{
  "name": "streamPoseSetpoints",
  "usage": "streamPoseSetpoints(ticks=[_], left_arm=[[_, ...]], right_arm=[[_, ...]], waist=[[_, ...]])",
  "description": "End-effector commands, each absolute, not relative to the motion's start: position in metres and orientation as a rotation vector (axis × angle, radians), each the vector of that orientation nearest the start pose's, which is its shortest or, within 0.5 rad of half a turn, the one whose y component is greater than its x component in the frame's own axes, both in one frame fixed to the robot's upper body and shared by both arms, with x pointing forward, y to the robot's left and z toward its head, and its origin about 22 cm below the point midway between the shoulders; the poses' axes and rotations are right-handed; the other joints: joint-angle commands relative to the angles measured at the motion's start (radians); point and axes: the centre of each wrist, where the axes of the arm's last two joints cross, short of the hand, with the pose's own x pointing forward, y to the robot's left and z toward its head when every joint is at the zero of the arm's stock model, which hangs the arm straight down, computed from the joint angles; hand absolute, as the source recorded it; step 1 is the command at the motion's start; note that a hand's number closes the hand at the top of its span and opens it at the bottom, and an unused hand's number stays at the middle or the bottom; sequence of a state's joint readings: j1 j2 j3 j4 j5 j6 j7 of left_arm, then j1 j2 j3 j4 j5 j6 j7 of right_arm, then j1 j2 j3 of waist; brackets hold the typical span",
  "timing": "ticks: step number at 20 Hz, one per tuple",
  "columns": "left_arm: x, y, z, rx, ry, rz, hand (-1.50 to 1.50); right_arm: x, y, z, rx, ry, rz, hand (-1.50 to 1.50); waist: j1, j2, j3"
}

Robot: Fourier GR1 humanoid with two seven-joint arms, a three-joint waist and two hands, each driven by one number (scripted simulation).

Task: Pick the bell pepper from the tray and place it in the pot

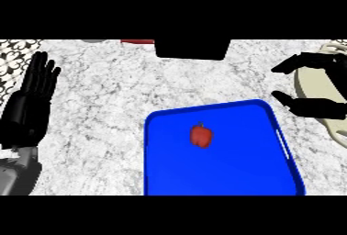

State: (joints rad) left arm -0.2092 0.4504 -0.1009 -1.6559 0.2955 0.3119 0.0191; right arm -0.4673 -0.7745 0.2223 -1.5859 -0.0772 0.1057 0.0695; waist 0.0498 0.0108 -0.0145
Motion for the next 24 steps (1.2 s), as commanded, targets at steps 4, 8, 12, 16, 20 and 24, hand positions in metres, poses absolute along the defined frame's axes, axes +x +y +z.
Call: streamPoseSetpoints(ticks=[4, 8, 12, 16, 20, 24], left_arm=[[0.299, 0.271, 0.095, 0.093, -1.783, 0.026, 0.0], [0.29, 0.272, 0.075, 0.076, -1.744, 0.017, 0.0], [0.303, 0.261, 0.077, 0.1, -1.777, 0.038, 0.0], [0.299, 0.256, 0.071, 0.101, -1.762, 0.017, 0.0], [0.312, 0.267, 0.087, 0.099, -1.767, 0.046, 0.0], [0.301, 0.253, 0.077, 0.092, -1.773, 0.029, 0.0]], right_arm=[[0.325, -0.241, 0.202, -0.366, -1.627, 1.436, -1.5], [0.33, -0.208, 0.221, -0.423, -1.55, 1.591, -1.5], [0.322, -0.164, 0.226, -0.514, -1.352, 1.764, -1.5], [0.321, -0.128, 0.216, -0.531, -1.166, 1.894, -1.5], [0.315, -0.085, 0.223, -0.546, -1.121, 1.927, -1.5], [0.316, -0.061, 0.185, -0.558, -0.983, 1.942, -1.5]], waist=[[-0.023, -0.003, 0.013], [-0.025, -0.009, 0.012], [-0.032, -0.011, 0.011], [-0.031, -0.011, 0.012], [-0.04, -0.013, 0.013], [-0.038, -0.012, 0.014]])
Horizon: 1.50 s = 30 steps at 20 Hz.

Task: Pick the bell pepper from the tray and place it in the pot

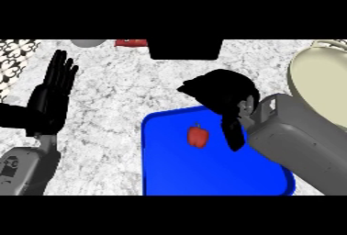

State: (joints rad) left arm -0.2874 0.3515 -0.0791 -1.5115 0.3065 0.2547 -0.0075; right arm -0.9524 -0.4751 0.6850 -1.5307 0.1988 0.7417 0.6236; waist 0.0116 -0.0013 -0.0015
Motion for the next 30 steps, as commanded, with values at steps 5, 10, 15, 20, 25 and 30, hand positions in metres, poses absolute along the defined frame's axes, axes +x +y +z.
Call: streamPoseSetpoints(ticks=[5, 10, 15, 20, 25, 30], left_arm=[[0.31, 0.267, 0.079, 0.107, -1.774, 0.049, 0.0], [0.304, 0.271, 0.077, 0.089, -1.76, 0.031, 0.0], [0.294, 0.265, 0.075, 0.092, -1.784, 0.047, 0.0], [0.313, 0.294, 0.096, 0.106, -1.759, 0.063, 0.0], [0.314, 0.26, 0.068, 0.111, -1.774, 0.049, 0.0], [0.295, 0.265, 0.077, 0.109, -1.764, 0.04, 0.0]], right_arm=[[0.323, -0.057, 0.156, -0.587, -0.911, 1.891, -1.5], [0.321, -0.069, 0.152, -0.543, -0.846, 1.917, -1.5], [0.303, -0.061, 0.123, -0.529, -0.876, 1.933, -1.5], [0.308, -0.071, 0.117, -0.519, -0.95, 1.933, -1.5], [0.312, -0.05, 0.094, -0.628, -0.883, 1.945, -1.5], [0.31, -0.073, 0.098, -0.668, -0.828, 1.937, -1.5]], waist=[[-0.008, 0.002, 0.001], [-0.01, 0.001, 0.001], [-0.008, 0.001, 0.001], [-0.01, 0.003, 0.002], [-0.007, 0.004, 0.001], [-0.01, 0.0, 0.002]])
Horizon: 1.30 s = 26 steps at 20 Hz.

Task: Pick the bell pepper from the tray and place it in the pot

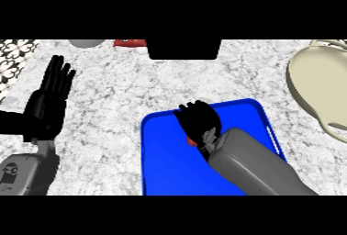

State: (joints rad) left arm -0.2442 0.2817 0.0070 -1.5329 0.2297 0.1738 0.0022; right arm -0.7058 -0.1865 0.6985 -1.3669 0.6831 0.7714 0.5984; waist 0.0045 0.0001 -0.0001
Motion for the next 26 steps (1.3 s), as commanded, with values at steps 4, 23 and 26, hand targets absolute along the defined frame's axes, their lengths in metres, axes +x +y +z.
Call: streamPoseSetpoints(ticks=[4, 23, 26], left_arm=[[0.303, 0.269, 0.072, 0.103, -1.766, 0.045, 0.0], [0.307, 0.281, 0.07, 0.102, -1.764, 0.071, 0.0], [0.314, 0.254, 0.078, 0.104, -1.751, 0.053, 0.0]], right_arm=[[0.316, -0.074, 0.066, -0.64, -0.843, 1.927, -1.5], [0.303, -0.062, -0.001, -0.47, -0.976, 2.104, 1.5], [0.297, -0.05, -0.01, -0.488, -0.974, 2.117, 1.5]], waist=[[-0.002, 0.001, 0.0], [-0.001, 0.002, 0.0], [-0.003, 0.001, 0.0]])
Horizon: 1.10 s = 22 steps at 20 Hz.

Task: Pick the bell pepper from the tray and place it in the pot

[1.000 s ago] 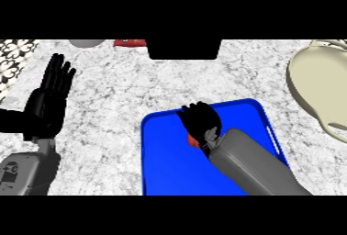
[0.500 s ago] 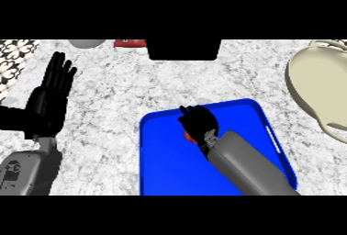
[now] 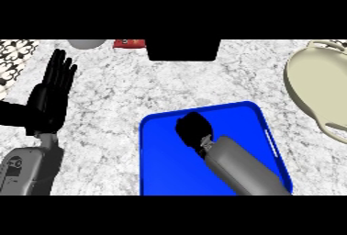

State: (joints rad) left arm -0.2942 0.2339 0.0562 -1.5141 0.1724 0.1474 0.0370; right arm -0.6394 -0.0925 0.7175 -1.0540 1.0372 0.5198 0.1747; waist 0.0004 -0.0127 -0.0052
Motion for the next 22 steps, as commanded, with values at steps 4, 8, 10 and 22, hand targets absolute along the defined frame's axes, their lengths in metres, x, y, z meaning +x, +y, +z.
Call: streamPoseSetpoints(ticks=[4, 8, 10, 22], left_arm=[[0.296, 0.268, 0.071, 0.101, -1.779, 0.041, 0.0], [0.3, 0.284, 0.089, 0.083, -1.758, 0.05, 0.0], [0.298, 0.265, 0.079, 0.105, -1.756, 0.06, 0.0], [0.299, 0.277, 0.071, 0.151, -1.731, 0.08, 0.0]], right_arm=[[0.296, -0.041, -0.002, -0.625, -1.046, 2.097, 1.5], [0.298, -0.019, 0.051, -0.737, -1.132, 2.065, 1.5], [0.286, -0.042, 0.055, -0.732, -1.296, 1.874, 1.5], [0.243, -0.099, 0.101, -1.029, -1.655, 1.045, 1.5]], waist=[[0.005, 0.012, 0.005], [0.004, 0.01, 0.005], [-0.011, 0.007, 0.006], [-0.034, 0.004, 0.005]])
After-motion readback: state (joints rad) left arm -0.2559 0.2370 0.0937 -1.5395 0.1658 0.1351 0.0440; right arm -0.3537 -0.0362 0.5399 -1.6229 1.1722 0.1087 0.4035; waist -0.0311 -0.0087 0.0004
